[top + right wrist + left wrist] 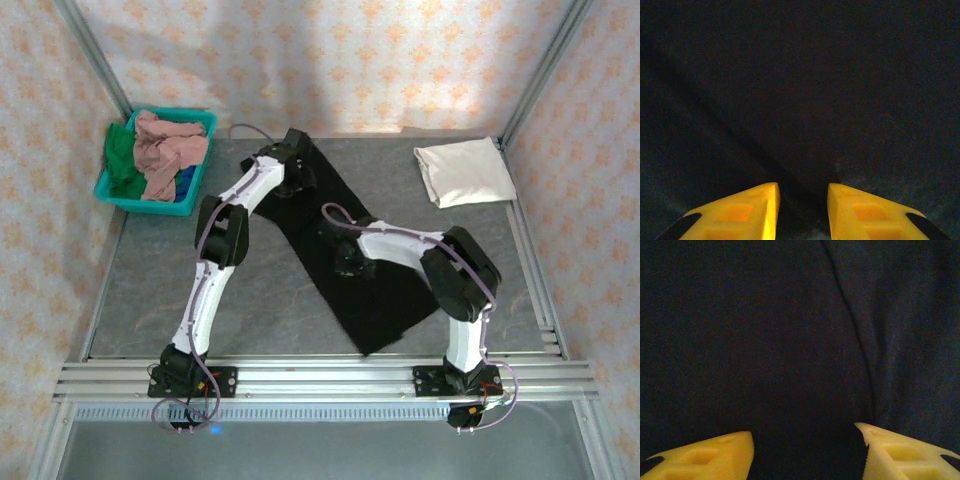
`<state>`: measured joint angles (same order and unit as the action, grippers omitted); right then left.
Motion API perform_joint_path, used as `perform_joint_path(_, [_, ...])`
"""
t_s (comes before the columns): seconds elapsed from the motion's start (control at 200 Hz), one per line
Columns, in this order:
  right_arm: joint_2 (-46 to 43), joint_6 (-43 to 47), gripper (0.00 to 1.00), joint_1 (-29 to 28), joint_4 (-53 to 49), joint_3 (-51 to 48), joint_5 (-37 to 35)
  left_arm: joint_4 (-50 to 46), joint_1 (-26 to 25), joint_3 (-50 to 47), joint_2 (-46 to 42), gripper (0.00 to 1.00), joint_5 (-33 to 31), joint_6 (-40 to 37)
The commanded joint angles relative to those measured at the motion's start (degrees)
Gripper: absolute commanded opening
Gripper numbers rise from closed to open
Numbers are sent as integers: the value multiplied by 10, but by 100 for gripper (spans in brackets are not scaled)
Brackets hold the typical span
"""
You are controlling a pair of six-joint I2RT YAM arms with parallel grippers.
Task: Fold and stack the t-shirts
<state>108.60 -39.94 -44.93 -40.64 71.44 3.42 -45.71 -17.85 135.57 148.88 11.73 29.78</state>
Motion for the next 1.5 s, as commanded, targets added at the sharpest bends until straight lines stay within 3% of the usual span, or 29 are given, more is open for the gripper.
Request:
perform_joint_path(0.0, [35, -24, 32, -55, -27, 45, 52, -60, 6, 96, 102, 60, 51, -40])
perform_joint_path(0.135, [35, -3, 32, -78, -75, 106, 36, -17, 5, 149, 123, 67, 120, -34])
perform_joint_path(0.345, [-34, 22, 32, -54, -71, 55, -30, 53, 5, 149, 96, 75, 145, -25])
perform_joint_path(0.46, [-34, 19, 31, -44, -66, 20, -44, 64, 4, 149, 110, 76, 159, -21])
perform_joint_path(0.646, [-31, -16, 29, -76, -4, -50, 8, 48, 4, 151, 160, 73, 168, -3])
perform_joint_path(0.796, [-34, -18, 28, -94, 12, -46, 21, 72, 3, 169, 171, 74, 178, 5])
perform_joint_path(0.896, [-49, -2, 28, -93, -29, -16, -21, 44, 3, 208, 156, 77, 178, -1])
perform_joint_path(1.011, [-90, 15, 32, -93, -48, -24, -56, 9, 1, 195, 80, 99, 137, -25])
perform_joint_path(1.186, [-153, -2, 38, -92, -75, -90, -65, 9, 1, 52, -81, 100, 88, -57])
perform_joint_path(1.306, [-221, -35, 44, -92, -72, -156, -35, -18, 1, -69, -187, 100, 64, -74])
perform_joint_path(1.376, [-259, -52, 47, -93, -76, -189, -16, -6, -5, -193, -272, 100, 51, -77])
perform_joint_path(1.496, [-314, -70, 49, -93, -60, -240, 37, 70, -30, -500, -479, 95, 43, -49])
